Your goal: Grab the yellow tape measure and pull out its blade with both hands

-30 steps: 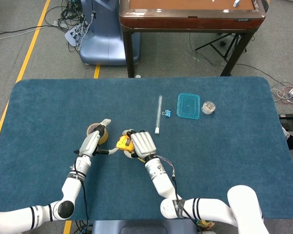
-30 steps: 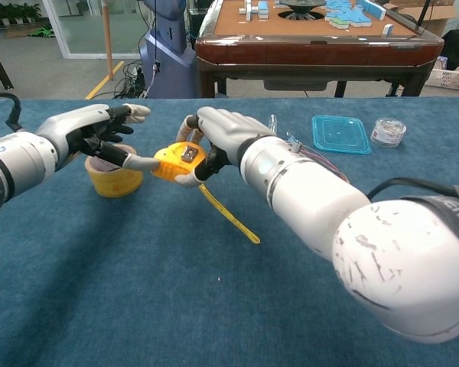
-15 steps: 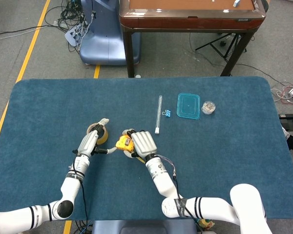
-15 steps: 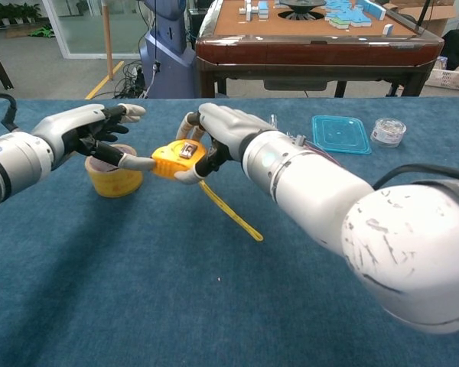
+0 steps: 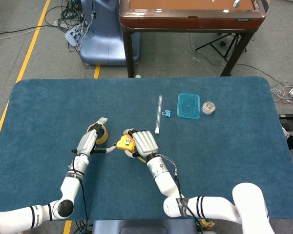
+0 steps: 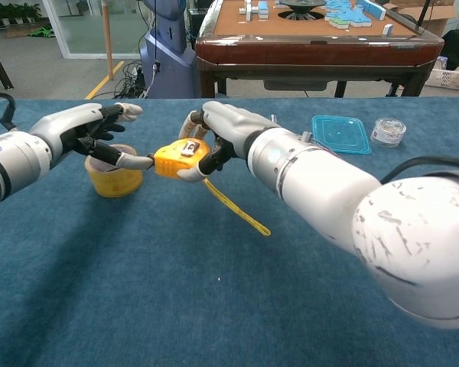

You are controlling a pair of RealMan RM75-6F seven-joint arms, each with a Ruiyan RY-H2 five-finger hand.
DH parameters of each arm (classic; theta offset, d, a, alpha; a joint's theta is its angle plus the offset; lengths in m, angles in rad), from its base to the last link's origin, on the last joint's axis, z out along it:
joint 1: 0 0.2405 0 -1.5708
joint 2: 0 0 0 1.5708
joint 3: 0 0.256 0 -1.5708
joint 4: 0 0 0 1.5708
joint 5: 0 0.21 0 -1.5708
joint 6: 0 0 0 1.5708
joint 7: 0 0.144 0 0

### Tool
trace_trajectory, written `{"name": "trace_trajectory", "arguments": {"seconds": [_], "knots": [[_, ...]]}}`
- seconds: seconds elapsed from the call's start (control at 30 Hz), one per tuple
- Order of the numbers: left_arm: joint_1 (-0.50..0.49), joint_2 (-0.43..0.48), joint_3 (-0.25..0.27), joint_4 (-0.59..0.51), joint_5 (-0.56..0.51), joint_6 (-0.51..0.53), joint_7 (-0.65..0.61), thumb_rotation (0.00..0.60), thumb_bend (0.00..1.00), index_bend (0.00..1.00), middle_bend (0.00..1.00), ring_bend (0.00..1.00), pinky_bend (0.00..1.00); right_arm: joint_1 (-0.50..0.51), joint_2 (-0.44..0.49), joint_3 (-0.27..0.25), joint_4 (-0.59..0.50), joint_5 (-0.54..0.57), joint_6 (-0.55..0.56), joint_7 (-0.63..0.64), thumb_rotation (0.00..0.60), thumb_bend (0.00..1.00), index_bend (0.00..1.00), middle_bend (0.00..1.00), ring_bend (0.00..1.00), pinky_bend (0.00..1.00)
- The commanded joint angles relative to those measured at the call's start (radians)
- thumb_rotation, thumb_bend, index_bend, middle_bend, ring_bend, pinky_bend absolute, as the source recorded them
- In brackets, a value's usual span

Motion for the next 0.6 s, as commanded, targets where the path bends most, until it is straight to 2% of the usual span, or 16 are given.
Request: {"name": "trace_trajectory", "arguments": {"seconds": [0.03,0.6], "knots": [[0.001,0.001,-0.004,0.002,-0.003,0.004,0.001,0.600,0.17,0.00,0.00,0.00,0.00,-0.002,0.009,-0.004,-0.011,0.004,0.000,-0.001,0.600,0.78,0.63,0.67,0.59,0.35],[0.009,0.016,-0.015,0.014,-0.026,0.022,0.019,0.600,0.17,0.00,0.00,0.00,0.00,-0.008,0.048,-0.018,-0.060,0.021,0.011,0.006,0.600,0.78,0.63,0.67,0.59,0.35]]}}
